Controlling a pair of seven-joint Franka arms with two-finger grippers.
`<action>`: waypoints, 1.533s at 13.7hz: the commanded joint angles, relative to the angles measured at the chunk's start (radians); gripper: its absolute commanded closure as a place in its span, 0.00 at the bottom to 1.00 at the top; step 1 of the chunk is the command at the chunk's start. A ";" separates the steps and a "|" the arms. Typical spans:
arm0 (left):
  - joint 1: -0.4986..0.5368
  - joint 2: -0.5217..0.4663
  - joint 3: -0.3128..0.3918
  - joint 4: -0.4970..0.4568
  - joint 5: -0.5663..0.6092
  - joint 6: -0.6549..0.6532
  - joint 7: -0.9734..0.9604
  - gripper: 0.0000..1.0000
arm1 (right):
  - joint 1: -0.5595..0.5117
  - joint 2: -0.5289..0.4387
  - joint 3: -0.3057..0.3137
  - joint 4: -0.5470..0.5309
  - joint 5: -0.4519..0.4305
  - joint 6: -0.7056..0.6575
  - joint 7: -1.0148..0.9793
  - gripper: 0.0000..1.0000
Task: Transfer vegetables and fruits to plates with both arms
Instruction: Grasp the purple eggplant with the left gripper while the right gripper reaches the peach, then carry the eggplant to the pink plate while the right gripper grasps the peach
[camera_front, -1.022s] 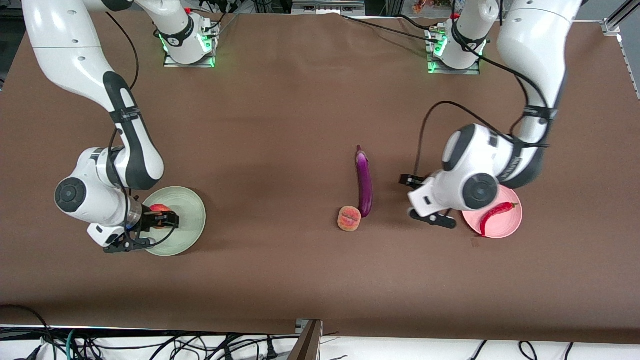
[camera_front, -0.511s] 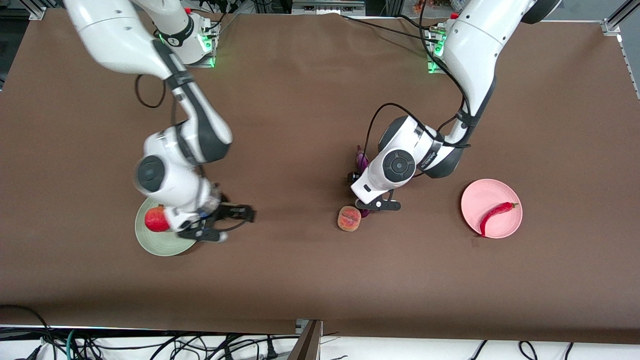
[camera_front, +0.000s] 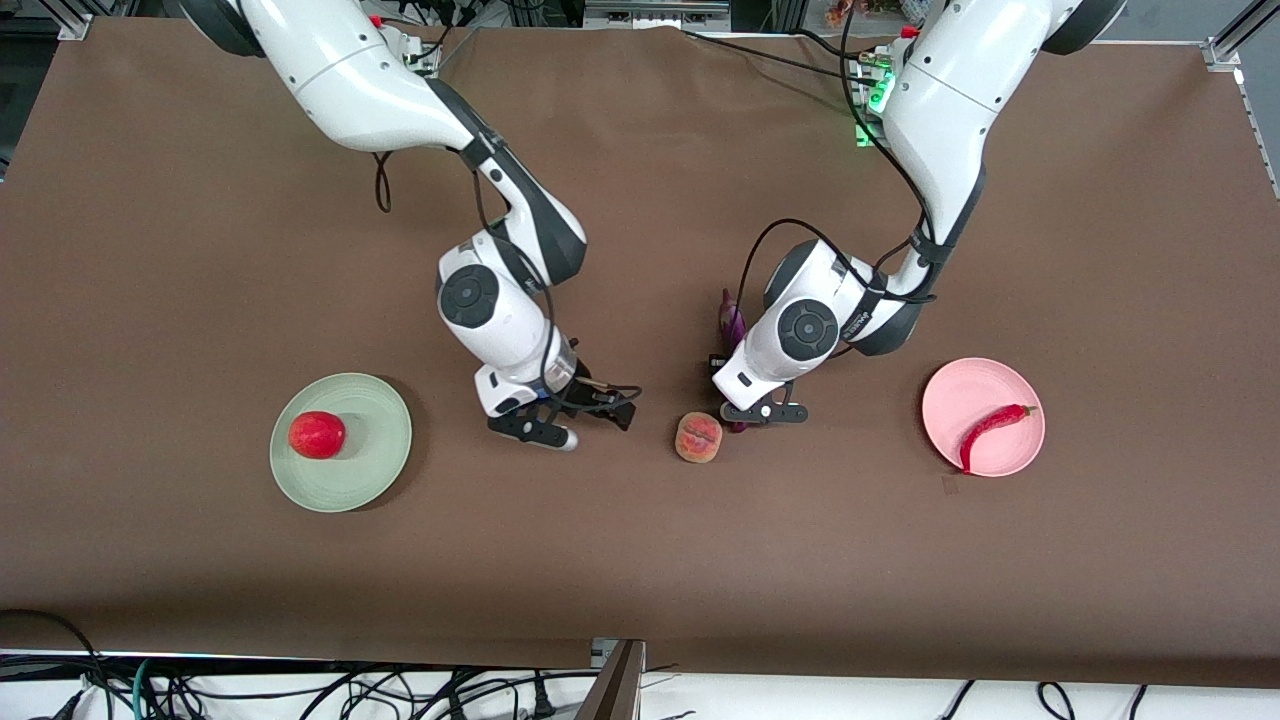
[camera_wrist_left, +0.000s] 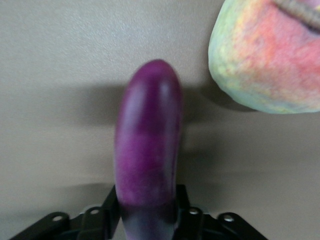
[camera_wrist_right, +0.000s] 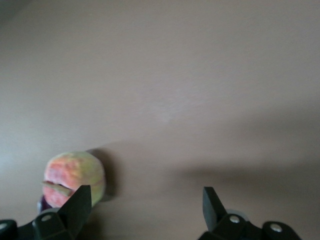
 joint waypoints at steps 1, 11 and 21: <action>0.013 -0.076 0.014 -0.001 0.001 -0.108 0.000 1.00 | 0.091 0.107 -0.055 0.146 -0.006 0.052 0.099 0.01; 0.277 -0.119 0.041 0.167 0.185 -0.483 0.501 1.00 | 0.248 0.281 -0.153 0.305 -0.004 0.213 0.220 0.02; 0.420 -0.056 0.041 0.169 0.396 -0.390 0.833 0.89 | 0.259 0.331 -0.158 0.352 -0.003 0.258 0.257 0.42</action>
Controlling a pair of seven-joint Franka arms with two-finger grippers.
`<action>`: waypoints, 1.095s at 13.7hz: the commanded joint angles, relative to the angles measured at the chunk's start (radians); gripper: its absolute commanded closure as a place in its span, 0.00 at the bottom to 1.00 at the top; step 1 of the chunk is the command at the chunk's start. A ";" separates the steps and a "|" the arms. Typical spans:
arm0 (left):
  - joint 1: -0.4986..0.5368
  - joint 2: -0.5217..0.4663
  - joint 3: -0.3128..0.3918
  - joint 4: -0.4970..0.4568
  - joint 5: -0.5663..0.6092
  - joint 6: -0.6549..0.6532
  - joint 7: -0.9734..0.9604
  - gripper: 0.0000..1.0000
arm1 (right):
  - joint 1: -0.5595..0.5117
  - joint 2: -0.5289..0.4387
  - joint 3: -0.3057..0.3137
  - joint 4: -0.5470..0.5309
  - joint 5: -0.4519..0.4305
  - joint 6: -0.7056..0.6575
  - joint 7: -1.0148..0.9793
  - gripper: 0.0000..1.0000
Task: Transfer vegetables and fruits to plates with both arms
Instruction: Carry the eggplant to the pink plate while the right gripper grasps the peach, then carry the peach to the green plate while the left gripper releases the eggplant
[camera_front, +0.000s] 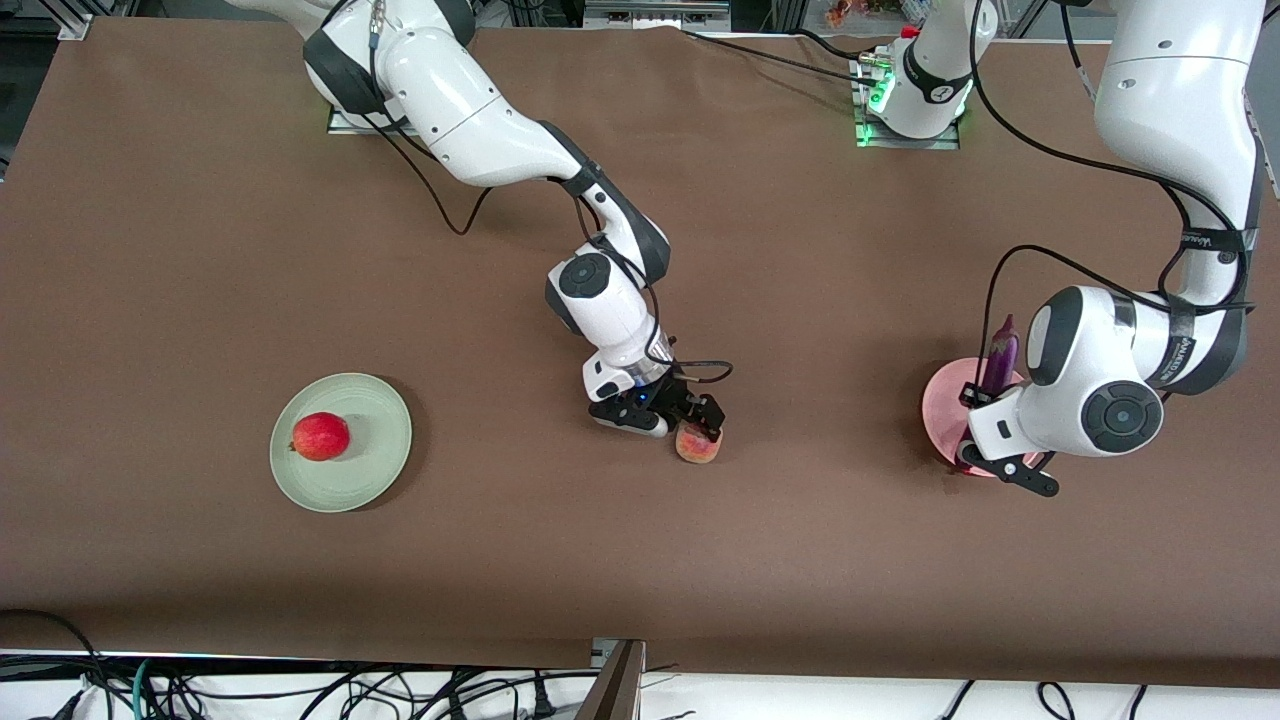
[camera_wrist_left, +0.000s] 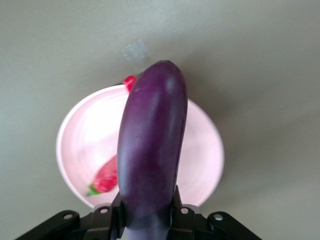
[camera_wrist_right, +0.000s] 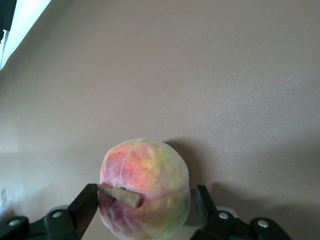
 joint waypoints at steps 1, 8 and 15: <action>0.005 0.018 -0.012 0.011 0.091 0.032 0.054 0.88 | 0.007 0.020 -0.013 0.042 -0.003 -0.002 0.019 0.59; 0.008 0.027 -0.017 0.001 0.077 0.026 0.037 0.00 | -0.073 -0.099 -0.006 0.033 0.002 -0.195 -0.062 0.79; -0.001 -0.015 -0.026 0.029 0.077 0.026 0.036 0.00 | -0.335 -0.319 -0.004 -0.051 0.065 -0.719 -0.678 0.79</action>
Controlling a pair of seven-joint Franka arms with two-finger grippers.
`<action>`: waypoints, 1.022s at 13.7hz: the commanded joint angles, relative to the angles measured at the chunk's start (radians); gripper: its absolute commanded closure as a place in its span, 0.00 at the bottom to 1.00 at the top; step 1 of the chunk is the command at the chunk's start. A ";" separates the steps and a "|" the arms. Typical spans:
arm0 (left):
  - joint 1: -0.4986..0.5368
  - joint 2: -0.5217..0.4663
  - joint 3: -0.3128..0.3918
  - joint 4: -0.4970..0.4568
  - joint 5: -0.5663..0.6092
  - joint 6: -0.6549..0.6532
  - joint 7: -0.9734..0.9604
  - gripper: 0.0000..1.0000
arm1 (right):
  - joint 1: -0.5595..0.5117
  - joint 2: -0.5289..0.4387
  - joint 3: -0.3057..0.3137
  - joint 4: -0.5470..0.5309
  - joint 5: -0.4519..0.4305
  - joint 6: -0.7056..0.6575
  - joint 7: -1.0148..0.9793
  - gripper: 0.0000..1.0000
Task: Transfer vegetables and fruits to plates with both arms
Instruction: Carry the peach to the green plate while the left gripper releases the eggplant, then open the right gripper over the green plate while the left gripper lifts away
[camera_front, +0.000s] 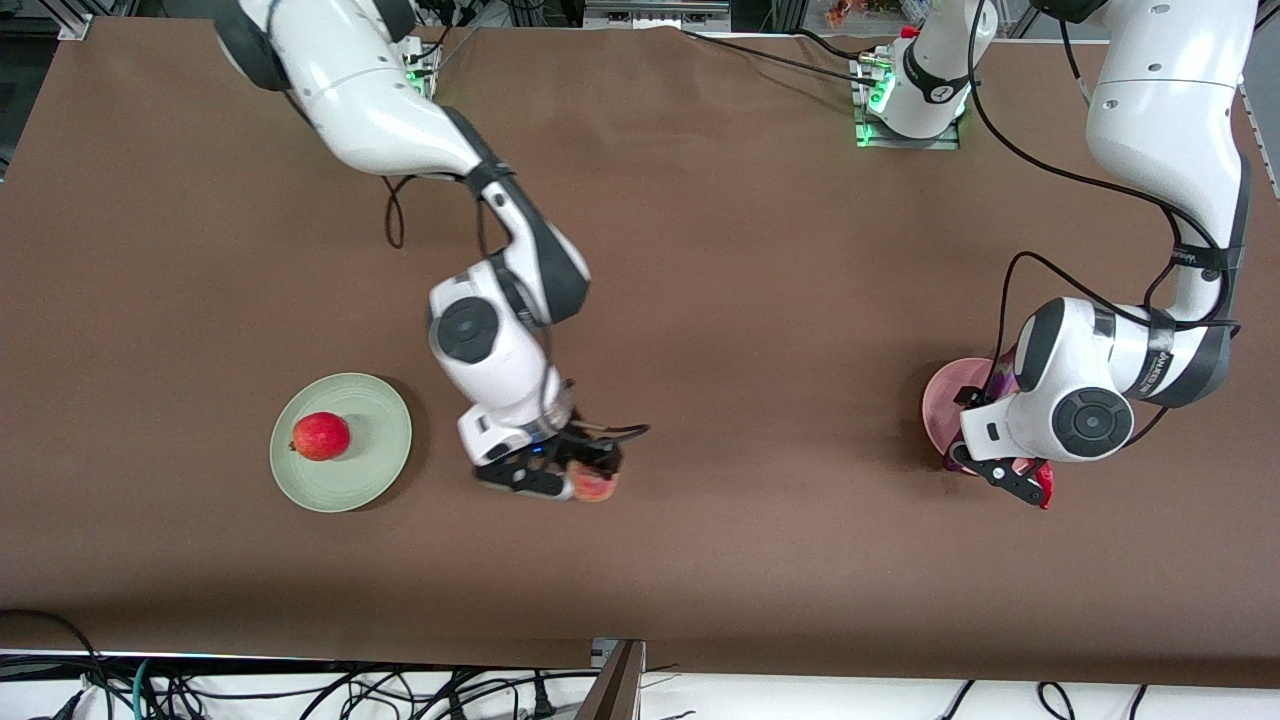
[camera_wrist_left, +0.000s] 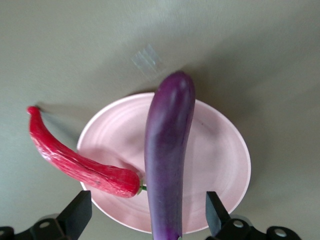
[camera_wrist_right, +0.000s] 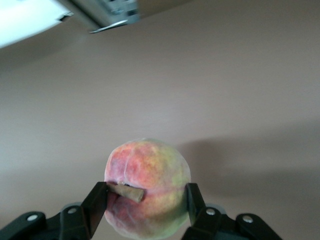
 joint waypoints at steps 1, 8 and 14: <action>-0.007 -0.047 -0.012 0.022 0.014 -0.011 0.008 0.00 | -0.135 -0.125 0.012 -0.117 0.055 -0.164 -0.305 0.79; -0.007 -0.225 -0.070 0.059 -0.108 -0.081 -0.079 0.00 | -0.433 -0.136 0.010 -0.266 0.057 -0.239 -0.725 0.73; -0.004 -0.318 -0.069 0.203 -0.231 -0.382 -0.503 0.00 | -0.434 -0.132 0.015 -0.318 0.130 -0.167 -0.701 0.02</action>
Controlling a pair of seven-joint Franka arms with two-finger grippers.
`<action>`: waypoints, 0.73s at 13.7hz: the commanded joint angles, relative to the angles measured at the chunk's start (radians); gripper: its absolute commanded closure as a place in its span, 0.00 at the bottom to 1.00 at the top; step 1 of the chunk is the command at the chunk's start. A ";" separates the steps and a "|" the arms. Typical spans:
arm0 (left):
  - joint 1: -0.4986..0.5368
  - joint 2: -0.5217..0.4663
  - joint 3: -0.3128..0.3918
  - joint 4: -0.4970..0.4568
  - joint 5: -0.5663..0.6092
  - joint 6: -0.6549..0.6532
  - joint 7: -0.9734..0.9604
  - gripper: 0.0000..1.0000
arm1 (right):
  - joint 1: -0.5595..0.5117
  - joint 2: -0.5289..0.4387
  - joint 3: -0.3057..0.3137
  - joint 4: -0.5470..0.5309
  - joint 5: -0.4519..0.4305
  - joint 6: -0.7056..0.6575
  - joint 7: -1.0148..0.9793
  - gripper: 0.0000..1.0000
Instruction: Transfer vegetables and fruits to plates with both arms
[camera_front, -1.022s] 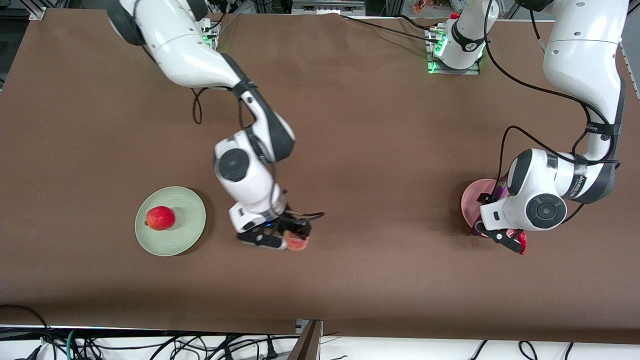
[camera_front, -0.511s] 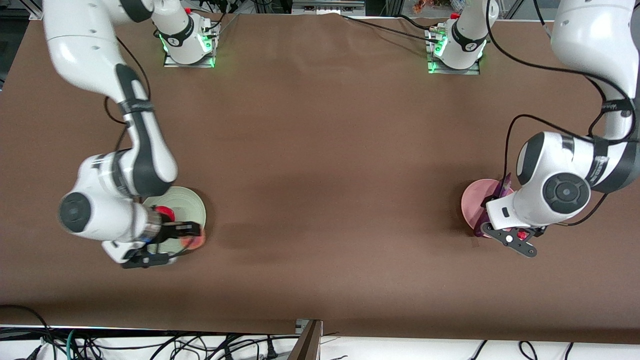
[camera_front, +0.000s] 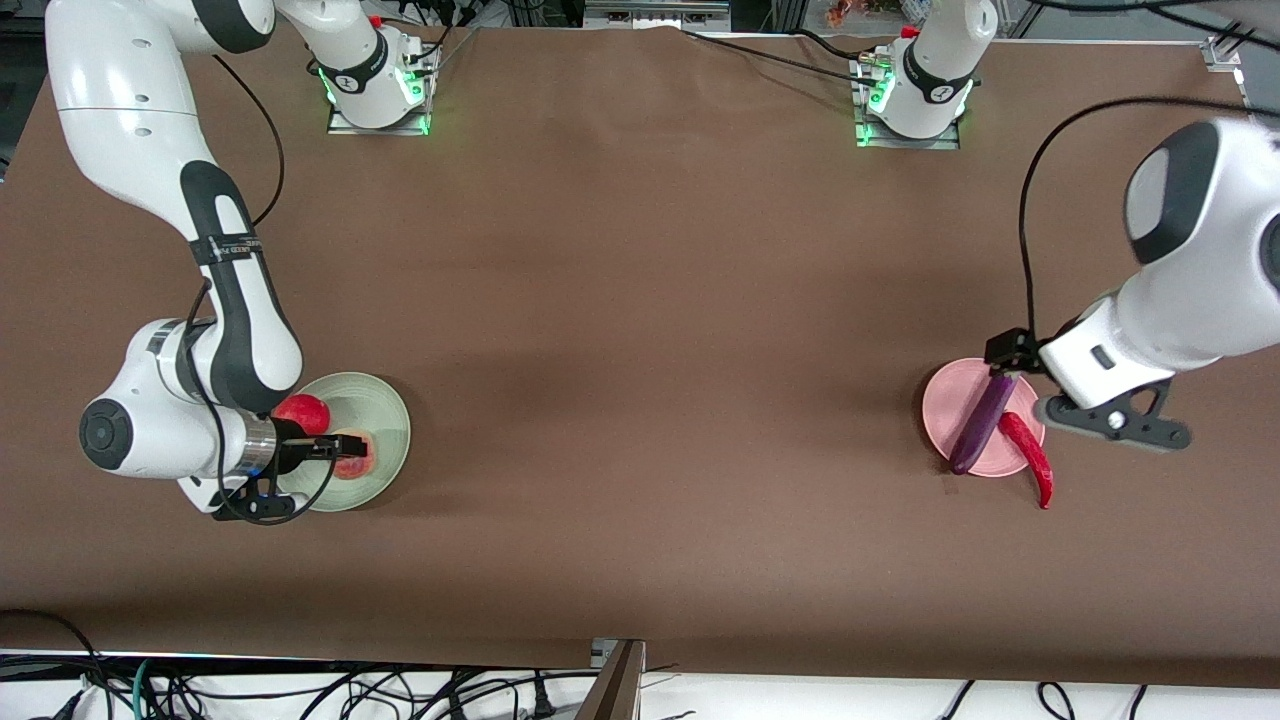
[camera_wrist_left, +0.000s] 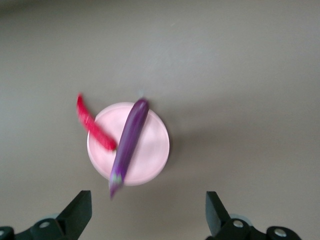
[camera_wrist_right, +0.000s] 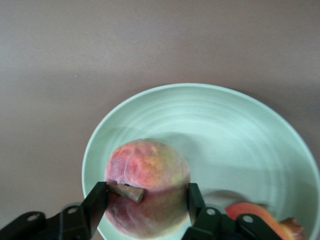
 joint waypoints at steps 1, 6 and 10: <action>0.001 -0.021 0.002 0.060 -0.013 -0.064 -0.202 0.00 | -0.001 -0.033 0.012 -0.025 0.019 0.013 0.031 0.01; -0.015 -0.427 0.053 -0.441 -0.024 0.171 -0.195 0.00 | 0.034 -0.166 0.007 -0.025 -0.004 -0.036 0.079 0.01; -0.067 -0.437 0.172 -0.472 -0.117 0.180 -0.045 0.00 | 0.082 -0.366 0.007 -0.029 -0.158 -0.232 0.221 0.00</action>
